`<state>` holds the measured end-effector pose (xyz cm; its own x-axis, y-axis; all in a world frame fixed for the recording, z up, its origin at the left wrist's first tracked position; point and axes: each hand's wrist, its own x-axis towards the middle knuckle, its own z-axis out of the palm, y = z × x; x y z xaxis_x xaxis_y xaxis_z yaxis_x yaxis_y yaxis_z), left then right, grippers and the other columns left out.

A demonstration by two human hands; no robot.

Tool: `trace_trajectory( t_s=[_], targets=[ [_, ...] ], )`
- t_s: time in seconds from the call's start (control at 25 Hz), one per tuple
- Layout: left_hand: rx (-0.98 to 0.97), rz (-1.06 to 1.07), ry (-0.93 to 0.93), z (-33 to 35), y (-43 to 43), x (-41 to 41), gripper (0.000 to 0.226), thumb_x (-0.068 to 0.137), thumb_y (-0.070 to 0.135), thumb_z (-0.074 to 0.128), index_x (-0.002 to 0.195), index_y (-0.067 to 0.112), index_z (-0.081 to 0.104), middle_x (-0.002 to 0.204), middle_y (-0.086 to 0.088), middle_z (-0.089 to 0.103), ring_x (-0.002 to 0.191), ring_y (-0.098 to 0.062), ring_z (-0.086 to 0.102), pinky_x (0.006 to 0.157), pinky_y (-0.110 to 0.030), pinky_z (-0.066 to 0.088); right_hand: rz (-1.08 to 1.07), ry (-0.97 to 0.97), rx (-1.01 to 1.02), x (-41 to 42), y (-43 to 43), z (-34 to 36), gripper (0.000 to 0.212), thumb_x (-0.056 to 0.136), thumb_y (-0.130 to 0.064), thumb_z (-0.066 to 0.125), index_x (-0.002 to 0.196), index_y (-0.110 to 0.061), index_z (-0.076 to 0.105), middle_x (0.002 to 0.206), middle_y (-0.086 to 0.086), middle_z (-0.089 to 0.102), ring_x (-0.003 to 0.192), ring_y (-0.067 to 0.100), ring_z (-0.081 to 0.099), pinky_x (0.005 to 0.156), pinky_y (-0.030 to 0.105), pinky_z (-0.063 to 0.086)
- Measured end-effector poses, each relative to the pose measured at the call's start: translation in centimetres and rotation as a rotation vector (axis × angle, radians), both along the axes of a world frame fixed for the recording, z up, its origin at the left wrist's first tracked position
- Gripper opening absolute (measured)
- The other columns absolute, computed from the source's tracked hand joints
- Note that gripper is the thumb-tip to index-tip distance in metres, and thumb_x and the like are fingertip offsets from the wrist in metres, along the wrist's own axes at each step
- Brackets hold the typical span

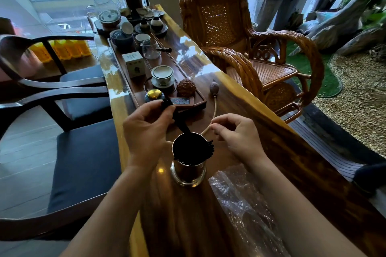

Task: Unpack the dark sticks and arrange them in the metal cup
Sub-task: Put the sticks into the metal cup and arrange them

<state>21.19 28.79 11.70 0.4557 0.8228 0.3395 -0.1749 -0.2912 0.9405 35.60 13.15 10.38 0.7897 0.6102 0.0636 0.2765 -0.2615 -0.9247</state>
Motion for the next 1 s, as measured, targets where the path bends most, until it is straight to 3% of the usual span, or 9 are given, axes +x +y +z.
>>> trace_trajectory(
  t_s=[0.16,0.28,0.52,0.64,0.76,0.84,1.0],
  targets=[
    [-0.493,0.093,-0.313,1.2,1.0,-0.4,0.012,0.088,0.006,0.072,0.084,0.016,0.076,0.087,-0.003,0.078,0.084,-0.017,0.076,0.069,-0.025,0.060,0.066,0.106,0.040,-1.4,0.3,0.0,0.026,0.094,-0.033,0.068,0.119,-0.025,0.074,0.112,-0.004,0.075,0.100,0.016,0.073,0.087,0.041,0.061],
    [-0.799,0.144,-0.396,1.0,1.3,-0.7,0.014,0.090,0.004,0.069,0.081,0.015,0.071,0.080,0.000,0.076,0.080,-0.013,0.074,0.064,-0.022,0.058,0.089,0.334,0.198,-2.9,0.4,0.8,0.030,0.087,-0.037,0.065,0.112,-0.024,0.073,0.105,0.009,0.077,0.093,0.022,0.076,0.074,0.026,0.062],
    [-1.015,0.198,-0.438,-0.7,0.9,-0.9,0.008,0.089,0.003,0.070,0.089,0.010,0.066,0.088,-0.006,0.073,0.084,-0.015,0.072,0.059,-0.020,0.058,-0.062,0.521,0.387,-4.2,0.0,1.9,0.016,0.076,-0.012,0.080,0.092,-0.009,0.080,0.081,0.018,0.078,0.071,0.026,0.076,0.068,0.027,0.062],
    [-1.118,0.136,-0.419,-1.1,-0.3,-0.5,0.007,0.088,0.002,0.070,0.087,0.009,0.068,0.085,-0.006,0.073,0.077,-0.014,0.074,0.059,-0.022,0.059,-0.154,0.429,0.402,-4.0,-0.3,3.2,0.011,0.080,-0.001,0.080,0.082,-0.011,0.079,0.076,0.015,0.078,0.065,0.024,0.075,0.063,0.026,0.061],
    [-1.068,0.114,-0.282,-1.7,-1.3,-0.7,0.017,0.088,0.006,0.071,0.105,0.005,0.071,0.094,-0.008,0.074,0.076,-0.015,0.076,0.066,-0.027,0.062,-0.165,0.086,0.250,-2.8,-1.5,5.0,0.011,0.081,-0.005,0.081,0.085,-0.015,0.080,0.073,0.005,0.078,0.064,0.018,0.076,0.062,0.024,0.061],
    [-0.882,0.152,-0.146,-2.7,-1.5,-1.6,0.029,0.088,0.008,0.072,0.117,0.007,0.069,0.101,-0.009,0.074,0.083,-0.015,0.076,0.076,-0.030,0.062,-0.131,-0.138,0.106,-2.1,-2.5,6.1,0.010,0.081,-0.010,0.082,0.089,-0.017,0.080,0.070,-0.002,0.077,0.063,0.008,0.075,0.063,0.019,0.060],
    [-0.418,0.169,0.191,-4.8,-2.0,-4.4,0.021,0.088,0.008,0.073,0.105,0.021,0.073,0.096,-0.001,0.074,0.085,-0.011,0.074,0.076,-0.029,0.061,-0.034,-0.445,-0.138,-1.6,-3.6,7.4,0.010,0.082,-0.016,0.082,0.092,-0.018,0.081,0.081,-0.009,0.076,0.070,0.000,0.071,0.068,0.008,0.055]
  ],
)
